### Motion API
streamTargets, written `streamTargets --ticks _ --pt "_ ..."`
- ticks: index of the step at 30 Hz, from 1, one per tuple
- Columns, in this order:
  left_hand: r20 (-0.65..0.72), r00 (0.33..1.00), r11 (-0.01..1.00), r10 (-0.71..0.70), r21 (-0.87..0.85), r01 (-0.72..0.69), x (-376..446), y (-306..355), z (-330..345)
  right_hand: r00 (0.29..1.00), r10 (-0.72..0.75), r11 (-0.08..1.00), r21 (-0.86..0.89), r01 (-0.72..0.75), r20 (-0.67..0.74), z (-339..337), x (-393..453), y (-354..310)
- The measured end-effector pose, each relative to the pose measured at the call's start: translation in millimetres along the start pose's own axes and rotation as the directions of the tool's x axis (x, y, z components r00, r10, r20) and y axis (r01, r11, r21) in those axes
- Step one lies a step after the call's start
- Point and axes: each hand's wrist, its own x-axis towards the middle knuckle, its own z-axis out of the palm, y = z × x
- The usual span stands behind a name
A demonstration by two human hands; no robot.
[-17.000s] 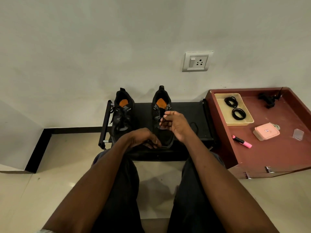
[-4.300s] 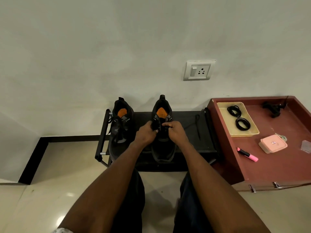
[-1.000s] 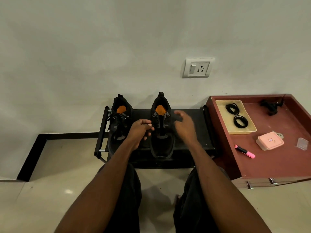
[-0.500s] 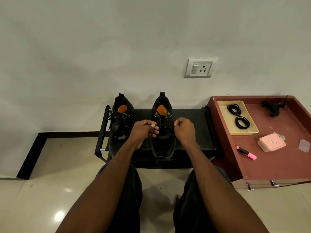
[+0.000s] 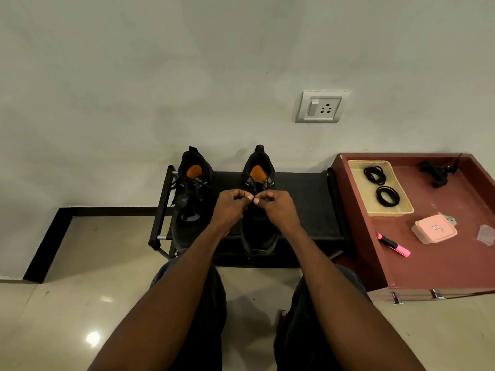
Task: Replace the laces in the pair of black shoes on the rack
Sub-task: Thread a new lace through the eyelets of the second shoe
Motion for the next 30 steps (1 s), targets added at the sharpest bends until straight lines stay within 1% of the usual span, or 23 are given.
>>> streamTargets --ticks 4,7,8,9,11,12,14,17,20,22,25,27,30 --pt "0.002 1.0 1.0 -0.001 -0.019 0.001 3.8 -0.1 2.2 0.999 0.037 0.992 0.121 -0.036 -0.004 1.6 2.6 1.5" --pt "-0.029 0.999 1.0 0.025 -0.004 -0.025 7.9 -1.3 5.4 0.996 0.071 0.99 0.125 -0.063 -0.061 6.4 6.9 1.2" --pt "-0.068 0.997 0.998 0.047 0.033 -0.045 10.0 -2.8 6.8 0.993 0.068 0.996 0.069 -0.062 -0.099 7.5 8.5 1.0" --pt "-0.12 0.99 0.995 0.073 0.083 -0.063 12.8 -4.6 8.0 0.989 0.043 0.998 -0.033 -0.048 -0.14 8.3 10.9 1.4" --pt "-0.209 0.972 0.985 0.11 0.151 -0.079 17.7 -8.2 8.4 0.98 -0.044 0.967 -0.254 -0.007 -0.195 10.6 16.3 2.8" --pt "-0.229 0.967 0.983 0.114 0.165 -0.077 19.5 -9.4 8.1 0.975 -0.077 0.946 -0.325 0.005 -0.208 12.8 18.9 4.0" --pt "-0.225 0.968 0.98 0.109 0.188 -0.066 23.0 -11.3 7.1 0.972 -0.11 0.916 -0.401 0.017 -0.209 17.0 22.6 6.4" --pt "-0.158 0.985 0.974 0.063 0.225 -0.026 29.2 -15.3 8.2 0.975 -0.111 0.905 -0.425 0.019 -0.194 24.2 26.5 9.0" --pt "-0.123 0.992 0.978 0.001 0.205 0.025 32.4 -19.9 10.8 0.981 -0.065 0.929 -0.369 -0.007 -0.184 28.1 30.0 11.8" --pt "-0.117 0.993 0.988 -0.03 0.145 0.047 35.2 -22.4 10.7 0.987 -0.008 0.96 -0.276 -0.037 -0.16 27.5 33.5 12.9" --pt "-0.131 0.989 0.993 -0.063 0.087 0.075 38.5 -25.0 9.1 0.994 0.07 0.992 -0.102 -0.078 -0.084 21.0 38.7 13.8" --pt "-0.139 0.988 0.995 -0.069 0.064 0.079 39.0 -25.7 9.0 0.991 0.133 0.991 -0.002 -0.133 -0.033 16.6 40.0 13.6" --pt "-0.135 0.988 0.995 -0.071 0.054 0.079 38.2 -25.1 10.8 0.986 0.167 0.984 0.062 -0.167 0.005 14.0 39.7 12.6"
